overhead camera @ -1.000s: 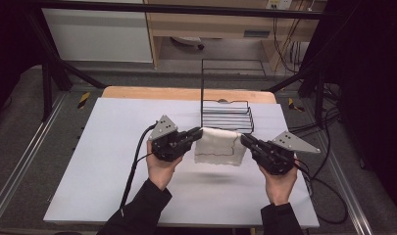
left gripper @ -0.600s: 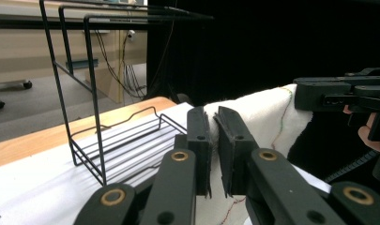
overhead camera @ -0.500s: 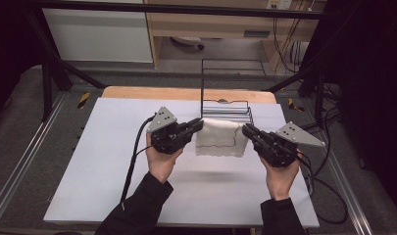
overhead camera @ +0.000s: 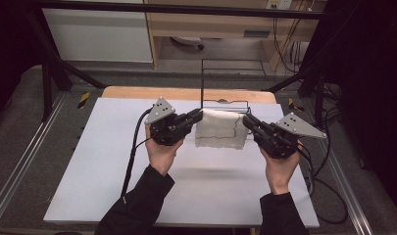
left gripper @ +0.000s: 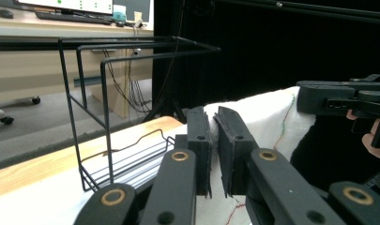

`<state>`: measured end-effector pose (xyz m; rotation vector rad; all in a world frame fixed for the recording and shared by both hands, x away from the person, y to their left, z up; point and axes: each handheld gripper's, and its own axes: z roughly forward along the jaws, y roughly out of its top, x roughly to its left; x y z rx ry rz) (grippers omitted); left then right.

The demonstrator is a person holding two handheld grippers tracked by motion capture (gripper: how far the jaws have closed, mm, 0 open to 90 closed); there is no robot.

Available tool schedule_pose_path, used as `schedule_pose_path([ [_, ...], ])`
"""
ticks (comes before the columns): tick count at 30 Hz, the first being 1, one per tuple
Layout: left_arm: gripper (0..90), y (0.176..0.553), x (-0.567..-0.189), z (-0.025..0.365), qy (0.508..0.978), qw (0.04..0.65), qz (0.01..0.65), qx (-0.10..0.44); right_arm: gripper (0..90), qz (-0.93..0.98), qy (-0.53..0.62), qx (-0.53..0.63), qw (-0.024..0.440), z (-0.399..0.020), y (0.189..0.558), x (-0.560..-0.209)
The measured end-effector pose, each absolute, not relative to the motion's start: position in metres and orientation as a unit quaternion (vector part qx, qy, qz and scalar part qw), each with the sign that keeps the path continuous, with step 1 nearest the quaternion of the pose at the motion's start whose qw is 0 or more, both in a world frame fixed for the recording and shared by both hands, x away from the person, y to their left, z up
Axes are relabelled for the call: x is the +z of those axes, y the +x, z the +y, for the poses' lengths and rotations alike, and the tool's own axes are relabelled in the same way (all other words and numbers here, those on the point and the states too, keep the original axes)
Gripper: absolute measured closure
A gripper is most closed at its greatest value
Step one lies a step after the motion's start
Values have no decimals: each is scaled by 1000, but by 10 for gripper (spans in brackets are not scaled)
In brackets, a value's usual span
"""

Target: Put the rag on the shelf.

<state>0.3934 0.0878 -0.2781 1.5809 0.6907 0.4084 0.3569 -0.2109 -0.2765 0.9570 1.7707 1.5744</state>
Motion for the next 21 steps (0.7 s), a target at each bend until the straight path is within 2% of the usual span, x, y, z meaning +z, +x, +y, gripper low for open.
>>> schedule_pose_path([
  [21, 838, 417, -250, 81, 675, 645, 298, 196, 833, 639, 357, 604, 316, -212, 377, -253],
])
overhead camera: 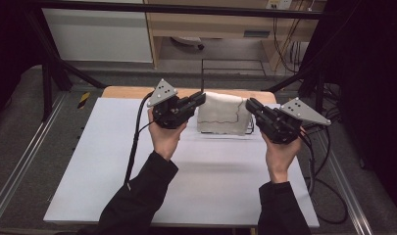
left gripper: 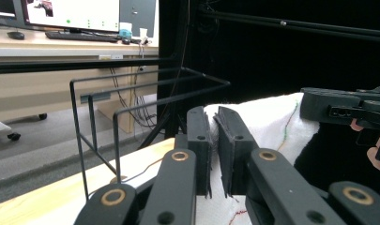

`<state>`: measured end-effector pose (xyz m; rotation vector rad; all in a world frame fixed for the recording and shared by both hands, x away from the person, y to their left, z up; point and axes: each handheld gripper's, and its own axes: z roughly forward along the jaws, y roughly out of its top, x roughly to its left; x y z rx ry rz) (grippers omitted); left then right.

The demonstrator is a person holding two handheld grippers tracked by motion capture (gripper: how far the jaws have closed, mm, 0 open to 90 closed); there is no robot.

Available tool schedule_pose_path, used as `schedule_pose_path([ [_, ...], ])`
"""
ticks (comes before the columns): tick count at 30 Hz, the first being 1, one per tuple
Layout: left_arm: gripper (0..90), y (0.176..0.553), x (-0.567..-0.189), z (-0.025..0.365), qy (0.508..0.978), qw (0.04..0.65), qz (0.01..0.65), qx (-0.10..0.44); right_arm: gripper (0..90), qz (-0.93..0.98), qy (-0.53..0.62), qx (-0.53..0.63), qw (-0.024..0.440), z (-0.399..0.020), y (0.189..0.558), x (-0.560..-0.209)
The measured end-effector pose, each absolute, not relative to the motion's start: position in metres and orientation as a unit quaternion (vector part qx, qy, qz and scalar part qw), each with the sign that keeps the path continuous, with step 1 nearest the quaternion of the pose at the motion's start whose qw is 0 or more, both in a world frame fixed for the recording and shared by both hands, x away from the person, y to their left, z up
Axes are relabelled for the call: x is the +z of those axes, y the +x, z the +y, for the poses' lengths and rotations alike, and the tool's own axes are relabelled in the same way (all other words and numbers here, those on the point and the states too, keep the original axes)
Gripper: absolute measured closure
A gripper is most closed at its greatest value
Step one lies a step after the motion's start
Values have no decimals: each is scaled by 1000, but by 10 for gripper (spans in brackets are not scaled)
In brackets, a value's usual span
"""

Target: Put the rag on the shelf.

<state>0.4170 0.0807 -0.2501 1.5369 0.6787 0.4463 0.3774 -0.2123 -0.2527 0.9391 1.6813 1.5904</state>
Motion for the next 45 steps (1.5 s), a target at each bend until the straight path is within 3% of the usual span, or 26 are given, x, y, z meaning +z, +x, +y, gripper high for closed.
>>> schedule_pose_path([
  [45, 837, 458, -186, 63, 644, 671, 289, 228, 834, 607, 349, 614, 363, -219, 416, -182],
])
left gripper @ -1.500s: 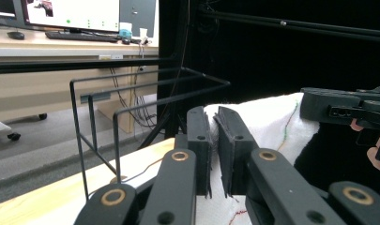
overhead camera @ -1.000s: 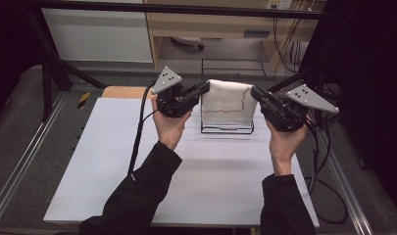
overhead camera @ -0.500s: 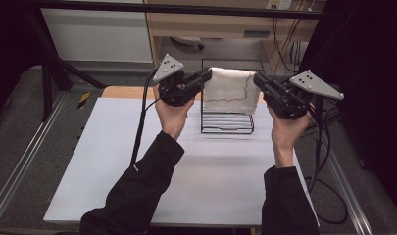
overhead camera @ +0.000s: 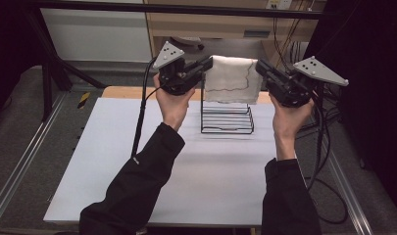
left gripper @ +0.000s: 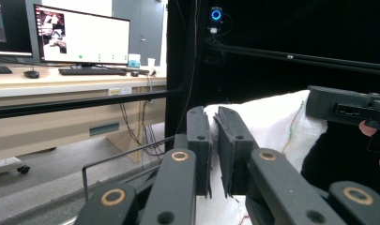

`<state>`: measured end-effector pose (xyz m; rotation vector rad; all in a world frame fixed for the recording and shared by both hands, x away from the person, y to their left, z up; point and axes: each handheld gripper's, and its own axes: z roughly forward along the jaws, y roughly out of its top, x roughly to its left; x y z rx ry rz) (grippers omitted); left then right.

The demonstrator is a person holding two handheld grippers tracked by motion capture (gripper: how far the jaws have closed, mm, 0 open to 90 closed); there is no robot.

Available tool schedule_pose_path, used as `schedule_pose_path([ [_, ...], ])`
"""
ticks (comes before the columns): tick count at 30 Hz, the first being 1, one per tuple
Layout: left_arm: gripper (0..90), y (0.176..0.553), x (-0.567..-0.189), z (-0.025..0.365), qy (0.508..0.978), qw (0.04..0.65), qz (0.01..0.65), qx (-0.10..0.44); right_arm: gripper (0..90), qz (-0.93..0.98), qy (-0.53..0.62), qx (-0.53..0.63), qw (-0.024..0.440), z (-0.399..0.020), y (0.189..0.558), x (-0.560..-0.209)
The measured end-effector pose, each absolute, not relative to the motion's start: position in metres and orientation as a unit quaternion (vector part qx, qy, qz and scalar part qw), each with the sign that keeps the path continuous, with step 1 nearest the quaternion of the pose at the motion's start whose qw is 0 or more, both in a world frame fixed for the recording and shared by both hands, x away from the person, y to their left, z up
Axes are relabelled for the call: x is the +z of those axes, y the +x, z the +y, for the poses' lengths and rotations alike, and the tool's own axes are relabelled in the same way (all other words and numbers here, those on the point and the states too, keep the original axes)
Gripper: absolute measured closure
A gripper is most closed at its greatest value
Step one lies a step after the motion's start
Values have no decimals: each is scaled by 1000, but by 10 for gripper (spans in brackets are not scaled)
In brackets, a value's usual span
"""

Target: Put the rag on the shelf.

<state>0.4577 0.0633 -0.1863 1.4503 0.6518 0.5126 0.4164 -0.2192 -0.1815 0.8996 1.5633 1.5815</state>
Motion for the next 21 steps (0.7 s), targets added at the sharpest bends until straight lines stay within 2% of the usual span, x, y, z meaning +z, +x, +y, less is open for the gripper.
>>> schedule_pose_path([
  [21, 837, 477, -166, 61, 634, 678, 286, 238, 835, 597, 347, 623, 369, -219, 436, -159],
])
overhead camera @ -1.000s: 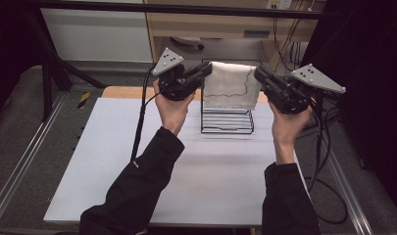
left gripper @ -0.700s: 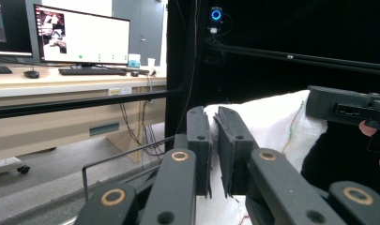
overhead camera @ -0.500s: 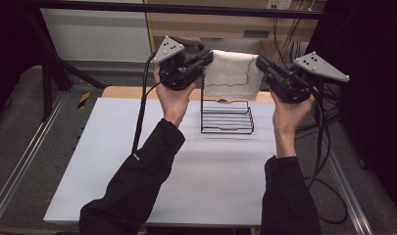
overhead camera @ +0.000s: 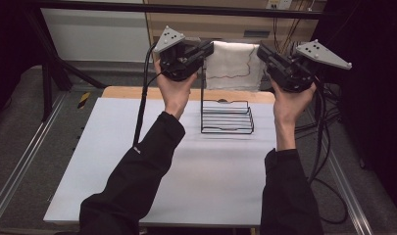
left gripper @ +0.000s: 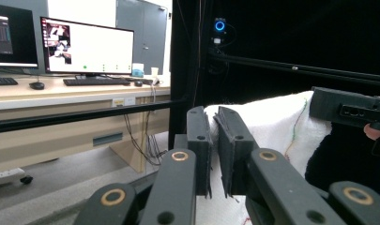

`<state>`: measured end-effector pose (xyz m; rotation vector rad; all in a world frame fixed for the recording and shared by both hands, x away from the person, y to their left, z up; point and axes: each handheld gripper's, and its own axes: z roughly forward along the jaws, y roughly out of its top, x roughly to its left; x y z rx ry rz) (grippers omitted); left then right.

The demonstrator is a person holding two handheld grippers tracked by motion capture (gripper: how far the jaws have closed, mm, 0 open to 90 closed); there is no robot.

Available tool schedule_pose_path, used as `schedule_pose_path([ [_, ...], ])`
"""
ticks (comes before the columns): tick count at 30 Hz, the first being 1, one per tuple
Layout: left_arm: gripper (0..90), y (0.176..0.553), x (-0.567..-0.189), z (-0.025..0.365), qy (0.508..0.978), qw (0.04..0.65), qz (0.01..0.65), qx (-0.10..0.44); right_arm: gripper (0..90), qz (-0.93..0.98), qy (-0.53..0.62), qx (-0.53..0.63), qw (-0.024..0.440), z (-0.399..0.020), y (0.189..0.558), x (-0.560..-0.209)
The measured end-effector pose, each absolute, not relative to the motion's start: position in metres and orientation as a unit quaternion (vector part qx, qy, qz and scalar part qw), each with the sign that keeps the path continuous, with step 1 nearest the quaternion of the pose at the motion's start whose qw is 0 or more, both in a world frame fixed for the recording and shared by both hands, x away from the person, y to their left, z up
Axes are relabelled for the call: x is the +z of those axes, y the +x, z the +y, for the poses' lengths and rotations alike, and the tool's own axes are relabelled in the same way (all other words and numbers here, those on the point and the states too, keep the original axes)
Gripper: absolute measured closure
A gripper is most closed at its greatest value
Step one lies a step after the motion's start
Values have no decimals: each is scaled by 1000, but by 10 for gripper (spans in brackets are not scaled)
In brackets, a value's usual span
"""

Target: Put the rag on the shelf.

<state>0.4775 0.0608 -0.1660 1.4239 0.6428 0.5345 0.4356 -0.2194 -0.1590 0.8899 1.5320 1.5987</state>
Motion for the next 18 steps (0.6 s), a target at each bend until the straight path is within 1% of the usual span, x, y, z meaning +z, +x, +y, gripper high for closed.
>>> schedule_pose_path([
  [18, 838, 497, -152, 59, 637, 666, 294, 254, 835, 598, 350, 619, 369, -218, 460, -146],
])
